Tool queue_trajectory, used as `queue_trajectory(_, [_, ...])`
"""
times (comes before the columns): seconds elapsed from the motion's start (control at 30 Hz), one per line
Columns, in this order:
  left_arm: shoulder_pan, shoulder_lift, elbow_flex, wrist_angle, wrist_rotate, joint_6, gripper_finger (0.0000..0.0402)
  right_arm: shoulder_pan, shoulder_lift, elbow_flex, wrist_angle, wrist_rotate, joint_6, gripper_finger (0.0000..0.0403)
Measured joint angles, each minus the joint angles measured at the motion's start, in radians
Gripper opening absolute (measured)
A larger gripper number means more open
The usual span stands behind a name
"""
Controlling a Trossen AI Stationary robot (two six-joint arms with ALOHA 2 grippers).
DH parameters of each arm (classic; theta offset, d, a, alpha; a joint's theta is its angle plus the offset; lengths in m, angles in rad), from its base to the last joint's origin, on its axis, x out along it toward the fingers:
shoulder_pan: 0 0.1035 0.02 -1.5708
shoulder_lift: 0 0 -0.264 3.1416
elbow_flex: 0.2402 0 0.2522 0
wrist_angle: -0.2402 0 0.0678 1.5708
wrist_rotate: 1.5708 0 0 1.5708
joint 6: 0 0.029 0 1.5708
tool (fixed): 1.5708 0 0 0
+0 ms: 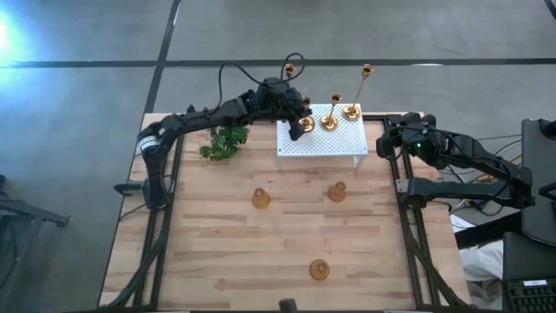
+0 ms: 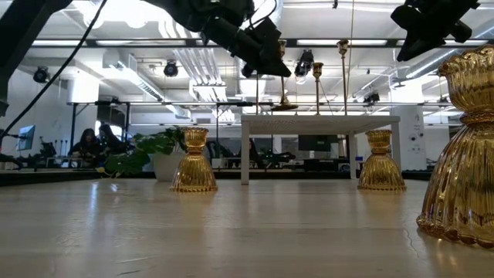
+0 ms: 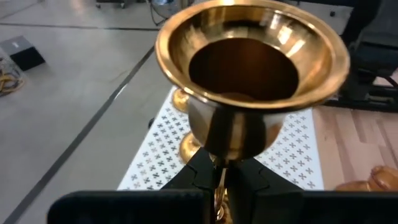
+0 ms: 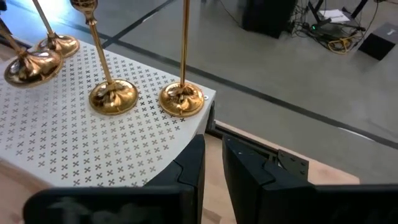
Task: Pick & Place candle stick holders
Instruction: Put the gold candle holder on the shelf
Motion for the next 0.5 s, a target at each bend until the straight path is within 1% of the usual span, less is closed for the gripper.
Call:
queue_trajectory(0.13, [-0.012, 0.001, 0.000, -0.045, -0.004, -0.010, 0.0019, 0.000, 0.000, 0.000, 0.000, 0.000, -0.004, 0.0052])
queue_trajectory(0.2, [-0.022, 0.001, -0.001, -0.051, -0.030, -0.052, 0.0019, 0.000, 0.000, 0.000, 0.000, 0.000, -0.004, 0.0052])
queue_trajectory(0.4, [-0.080, 0.001, -0.001, -0.010, -0.221, -0.129, 0.0019, 0.000, 0.000, 0.000, 0.000, 0.000, -0.007, 0.0052])
queue_trajectory(0.5, [-0.098, 0.001, -0.001, -0.012, -0.292, -0.193, 0.0019, 0.000, 0.000, 0.000, -0.002, 0.006, -0.021, 0.0052])
